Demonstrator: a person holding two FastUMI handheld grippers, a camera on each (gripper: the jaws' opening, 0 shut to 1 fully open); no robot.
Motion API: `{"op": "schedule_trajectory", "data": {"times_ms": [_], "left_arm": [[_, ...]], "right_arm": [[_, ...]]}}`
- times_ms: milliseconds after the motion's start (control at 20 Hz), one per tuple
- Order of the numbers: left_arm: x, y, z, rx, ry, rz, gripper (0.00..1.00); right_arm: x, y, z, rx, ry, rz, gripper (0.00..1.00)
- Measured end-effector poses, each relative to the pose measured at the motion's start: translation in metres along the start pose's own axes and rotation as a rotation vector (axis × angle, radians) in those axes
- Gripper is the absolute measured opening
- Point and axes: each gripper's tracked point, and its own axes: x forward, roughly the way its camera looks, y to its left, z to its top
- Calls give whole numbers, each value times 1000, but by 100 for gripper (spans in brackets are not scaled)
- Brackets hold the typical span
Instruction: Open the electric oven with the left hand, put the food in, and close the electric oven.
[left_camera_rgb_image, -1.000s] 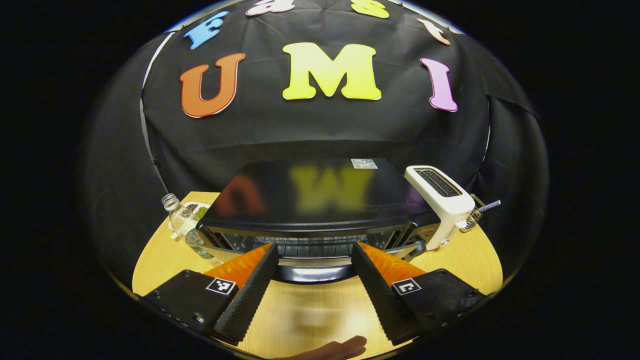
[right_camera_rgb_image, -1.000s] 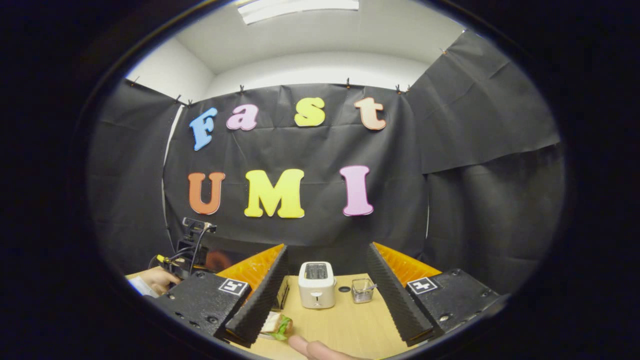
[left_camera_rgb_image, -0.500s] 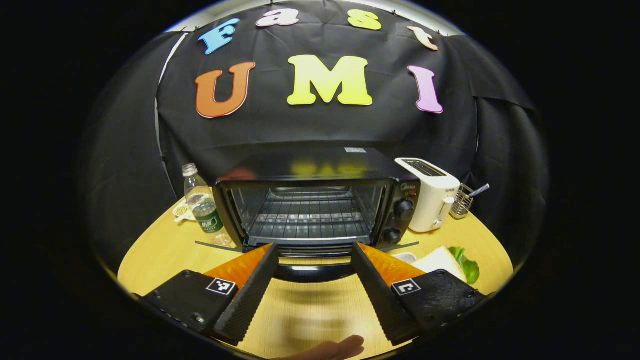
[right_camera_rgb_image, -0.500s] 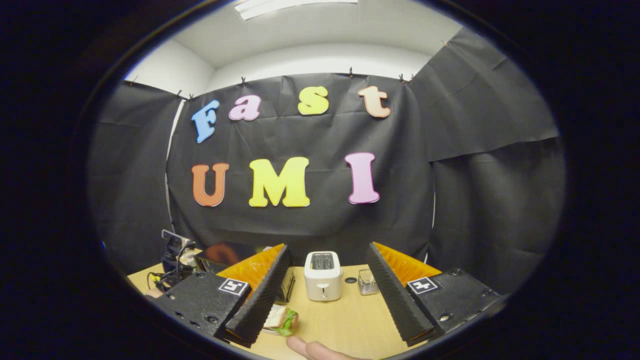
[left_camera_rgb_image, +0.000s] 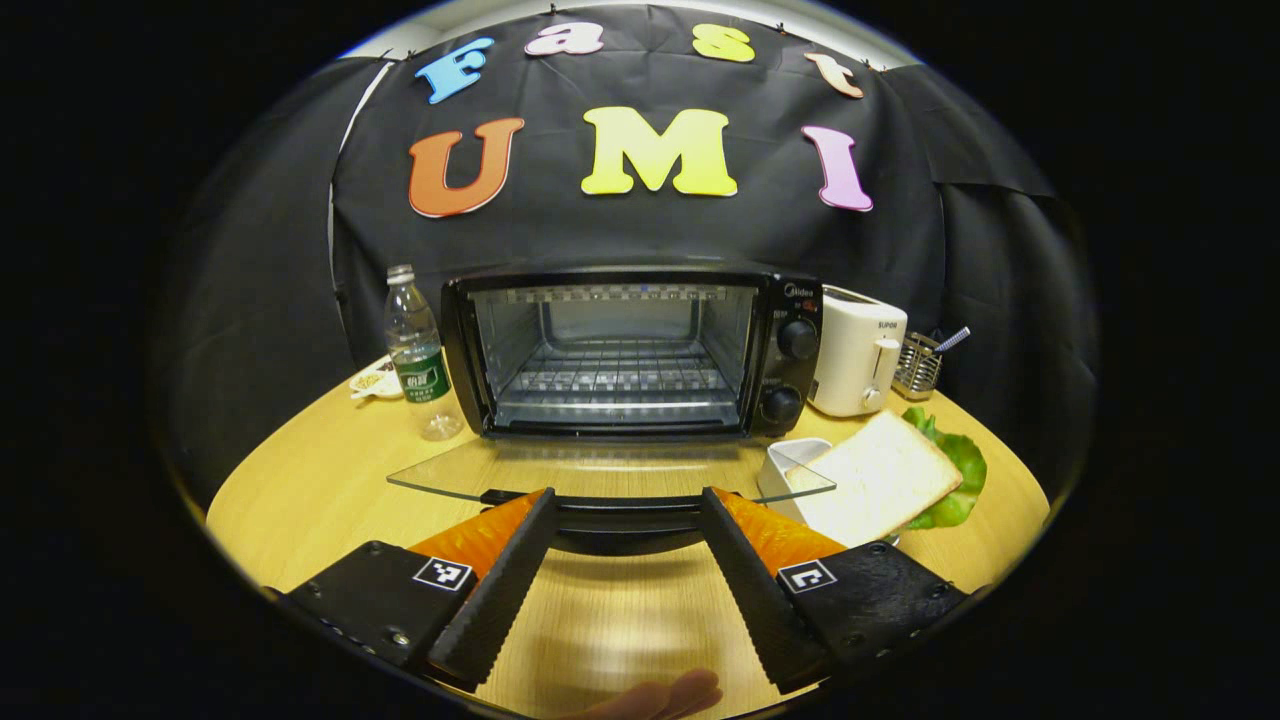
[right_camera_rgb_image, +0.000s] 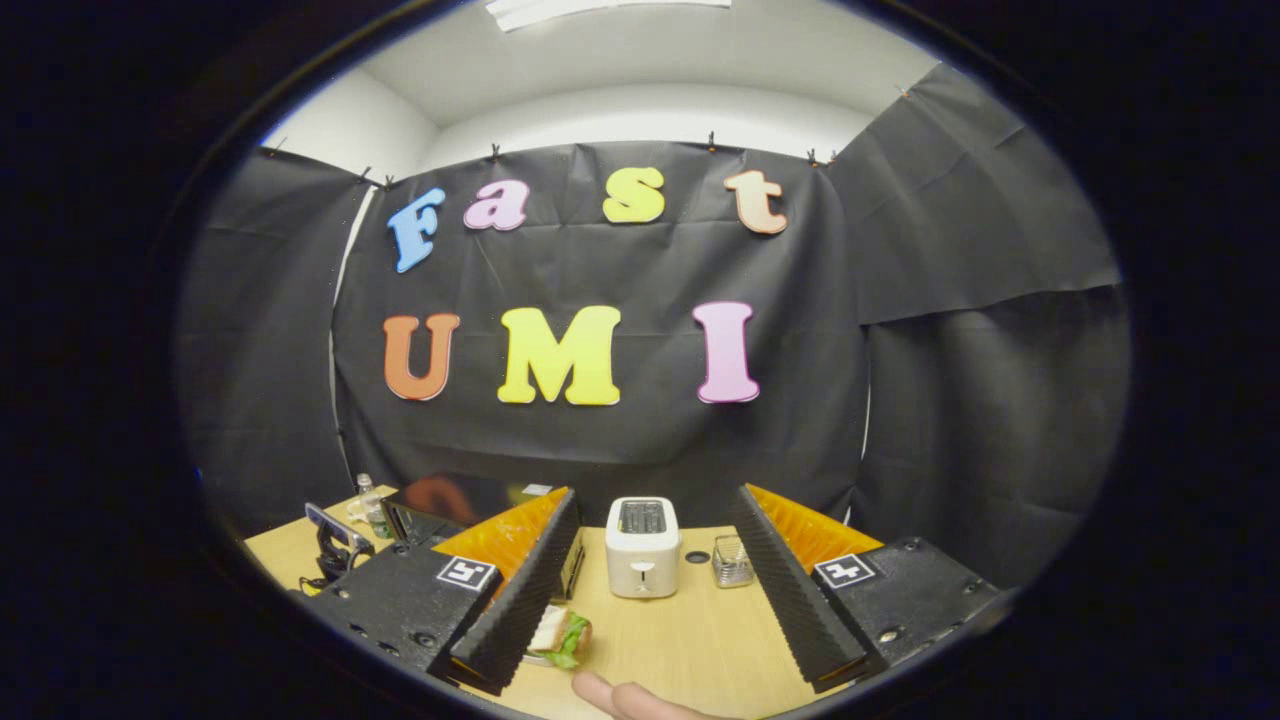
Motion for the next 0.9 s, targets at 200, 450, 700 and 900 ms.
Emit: {"op": "schedule_trajectory", "data": {"times_ms": [200,450,700,900], "left_arm": [[6,-1,-30,-12,45,0,94],[8,-3,-52,-31,80,0,95],[-1,14,-32,-35,35,38,96],[-30,25,24,-62,-81,47,95]], "right_arm": [[1,4,-4,11,13,25,91],[4,3,-15,-7,39,14,100],[12,6,-28,11,97,31,91],[27,21,-60,50,233,117,91]]}}
